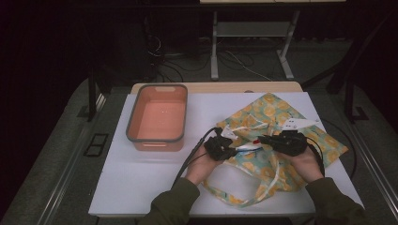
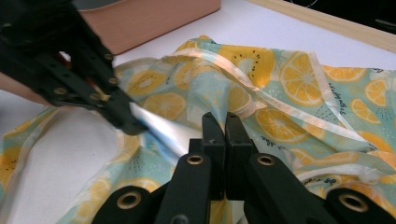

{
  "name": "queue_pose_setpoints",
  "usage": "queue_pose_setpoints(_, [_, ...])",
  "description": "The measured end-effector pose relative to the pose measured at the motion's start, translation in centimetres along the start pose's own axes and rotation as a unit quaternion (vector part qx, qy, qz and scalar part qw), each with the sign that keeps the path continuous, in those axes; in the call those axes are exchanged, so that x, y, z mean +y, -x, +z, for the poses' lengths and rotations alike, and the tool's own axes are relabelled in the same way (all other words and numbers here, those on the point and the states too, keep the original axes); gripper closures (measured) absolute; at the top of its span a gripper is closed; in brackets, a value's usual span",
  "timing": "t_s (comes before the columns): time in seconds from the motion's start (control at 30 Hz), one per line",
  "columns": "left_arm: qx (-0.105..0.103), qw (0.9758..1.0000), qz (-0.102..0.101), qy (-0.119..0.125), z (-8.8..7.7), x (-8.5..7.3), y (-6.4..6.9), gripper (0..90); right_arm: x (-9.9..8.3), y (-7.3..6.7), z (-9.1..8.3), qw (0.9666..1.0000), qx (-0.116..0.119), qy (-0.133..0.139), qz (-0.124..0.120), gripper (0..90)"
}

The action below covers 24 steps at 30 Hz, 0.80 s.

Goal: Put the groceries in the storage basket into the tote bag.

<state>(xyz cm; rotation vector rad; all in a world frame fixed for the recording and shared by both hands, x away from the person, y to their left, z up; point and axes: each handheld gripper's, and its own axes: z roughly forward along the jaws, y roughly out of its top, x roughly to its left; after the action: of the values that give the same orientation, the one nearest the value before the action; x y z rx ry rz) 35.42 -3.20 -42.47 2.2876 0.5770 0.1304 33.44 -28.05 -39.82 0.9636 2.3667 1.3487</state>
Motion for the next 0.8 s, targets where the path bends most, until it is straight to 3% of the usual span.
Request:
queue_pose_setpoints(0.2, [0.018, 0.9998, -0.008, 0.005, 2.3, 2.3, -0.6, 89.5, 0.0, 0.0, -0.1, 1.0, 0.002, 0.002, 0.002, 89.2])
queue_pose_setpoints(0.5, [0.015, 0.999, -0.037, 0.02, 5.3, 3.9, -0.8, 89.3, 0.0, 0.1, -0.4, 1.0, 0.002, 0.006, 0.003, 89.2])
queue_pose_setpoints(0.63, [0.013, 0.9987, -0.039, 0.031, 4.8, 3.8, -0.9, 87.2, 0.0, 0.1, -0.5, 1.0, 0.003, 0.007, 0.003, 89.2])
queue_pose_setpoints(0.8, [0.01, 0.998, -0.034, 0.051, 1.9, 3.0, -0.9, 77.8, 0.0, 0.2, -0.5, 1.0, 0.002, 0.008, 0.003, 89.2])
